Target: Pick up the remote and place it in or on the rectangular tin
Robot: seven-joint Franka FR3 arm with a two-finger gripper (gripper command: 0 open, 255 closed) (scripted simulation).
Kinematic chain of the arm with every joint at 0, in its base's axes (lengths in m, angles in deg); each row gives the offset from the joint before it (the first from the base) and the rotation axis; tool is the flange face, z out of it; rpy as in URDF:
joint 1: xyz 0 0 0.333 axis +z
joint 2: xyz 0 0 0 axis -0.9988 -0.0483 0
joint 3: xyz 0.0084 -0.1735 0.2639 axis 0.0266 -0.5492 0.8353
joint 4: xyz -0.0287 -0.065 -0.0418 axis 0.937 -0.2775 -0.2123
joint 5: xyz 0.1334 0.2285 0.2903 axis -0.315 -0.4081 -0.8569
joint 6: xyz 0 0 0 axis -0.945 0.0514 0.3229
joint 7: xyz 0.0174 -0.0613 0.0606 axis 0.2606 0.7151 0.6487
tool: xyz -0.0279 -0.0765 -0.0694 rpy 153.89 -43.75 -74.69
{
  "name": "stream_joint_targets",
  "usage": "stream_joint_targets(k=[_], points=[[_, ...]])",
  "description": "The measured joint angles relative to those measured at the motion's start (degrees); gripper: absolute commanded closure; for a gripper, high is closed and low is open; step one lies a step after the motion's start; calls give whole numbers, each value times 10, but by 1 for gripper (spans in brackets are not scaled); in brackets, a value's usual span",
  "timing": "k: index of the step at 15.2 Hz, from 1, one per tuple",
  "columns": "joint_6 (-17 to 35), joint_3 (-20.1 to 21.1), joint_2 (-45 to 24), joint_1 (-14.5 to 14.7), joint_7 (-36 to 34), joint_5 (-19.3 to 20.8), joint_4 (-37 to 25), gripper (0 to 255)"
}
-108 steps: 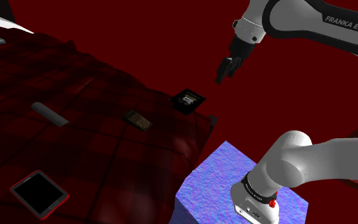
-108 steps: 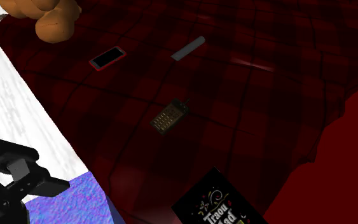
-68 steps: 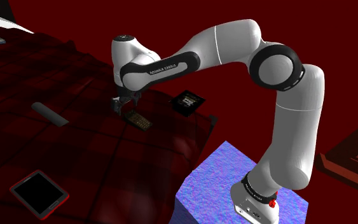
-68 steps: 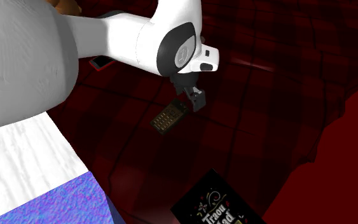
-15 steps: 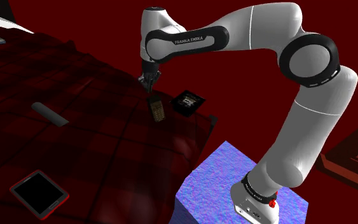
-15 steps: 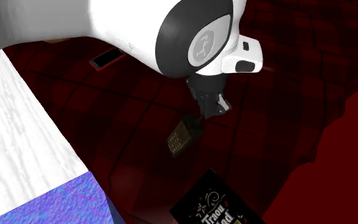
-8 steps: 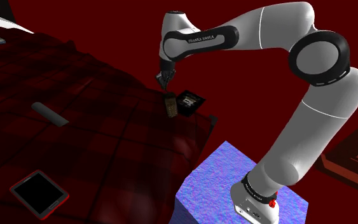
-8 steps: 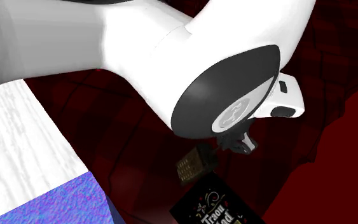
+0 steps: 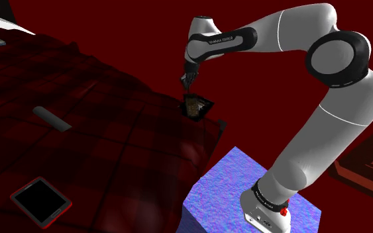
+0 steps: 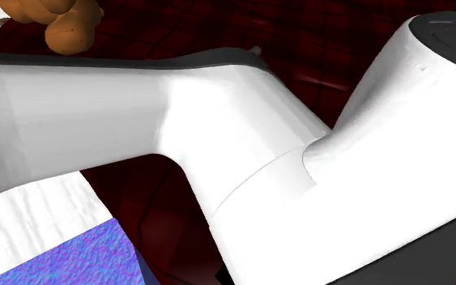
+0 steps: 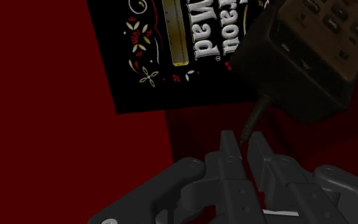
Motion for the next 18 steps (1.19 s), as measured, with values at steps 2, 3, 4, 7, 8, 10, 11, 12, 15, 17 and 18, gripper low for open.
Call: stream_joint_targets(k=[2, 3, 4, 7, 8, 10, 11, 12, 15, 17, 18], points=[[3, -12, 0, -15, 28, -3, 0, 255], [7, -14, 1, -18, 33, -3, 4, 255], [13, -16, -1, -20, 36, -3, 8, 255], [33, -17, -8, -21, 37, -2, 22, 255], [39, -17, -10, -21, 36, -1, 26, 255], [53, -18, -18, -21, 35, 1, 31, 255], [59, -18, -22, -21, 34, 2, 34, 255], [69, -18, -26, -21, 32, 3, 40, 255], [87, -18, -33, -21, 29, 5, 51, 255], [91, -19, -35, -21, 29, 6, 53, 255], [91, -19, -36, -21, 29, 6, 53, 255]])
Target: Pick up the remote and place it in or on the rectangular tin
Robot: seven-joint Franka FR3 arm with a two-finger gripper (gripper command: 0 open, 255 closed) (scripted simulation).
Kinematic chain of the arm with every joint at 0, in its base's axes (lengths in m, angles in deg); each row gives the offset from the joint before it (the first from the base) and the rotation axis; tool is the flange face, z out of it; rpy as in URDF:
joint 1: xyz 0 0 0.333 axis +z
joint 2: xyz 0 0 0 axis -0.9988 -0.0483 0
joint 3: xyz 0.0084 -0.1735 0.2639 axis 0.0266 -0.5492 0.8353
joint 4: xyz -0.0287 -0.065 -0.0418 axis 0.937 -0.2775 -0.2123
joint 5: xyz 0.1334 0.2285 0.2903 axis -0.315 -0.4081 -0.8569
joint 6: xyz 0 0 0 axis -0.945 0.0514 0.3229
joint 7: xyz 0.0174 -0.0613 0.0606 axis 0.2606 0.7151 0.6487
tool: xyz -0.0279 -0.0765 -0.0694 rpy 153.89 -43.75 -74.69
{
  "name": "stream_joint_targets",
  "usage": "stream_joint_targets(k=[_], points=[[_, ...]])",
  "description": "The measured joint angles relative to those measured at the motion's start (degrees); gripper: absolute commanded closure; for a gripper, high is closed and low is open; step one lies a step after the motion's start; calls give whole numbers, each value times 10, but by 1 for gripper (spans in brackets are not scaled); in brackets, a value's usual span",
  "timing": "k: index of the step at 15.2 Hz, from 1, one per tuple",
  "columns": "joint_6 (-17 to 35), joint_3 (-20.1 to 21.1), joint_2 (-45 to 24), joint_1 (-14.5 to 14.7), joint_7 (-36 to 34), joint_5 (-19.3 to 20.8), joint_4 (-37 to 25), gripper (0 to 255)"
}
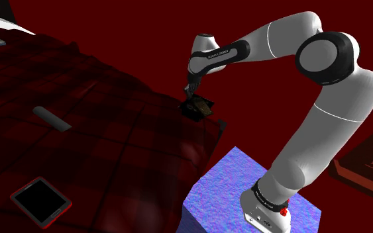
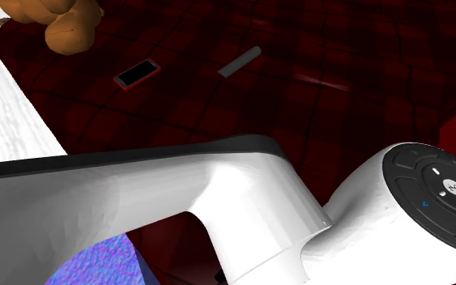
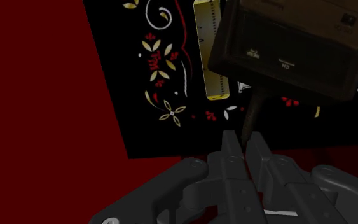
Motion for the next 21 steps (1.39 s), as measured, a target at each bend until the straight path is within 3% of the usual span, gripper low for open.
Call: stream_joint_targets(k=[3, 4, 10, 15, 21], points=[[0, 0, 0, 0, 0, 0, 0, 255], [1, 0, 0, 0, 0, 0, 0, 0], [0, 0, 0, 0, 0, 0, 0, 0], [-56, 3, 34, 2, 4, -7, -23, 0], [-65, 3, 37, 2, 5, -8, -28, 0]])
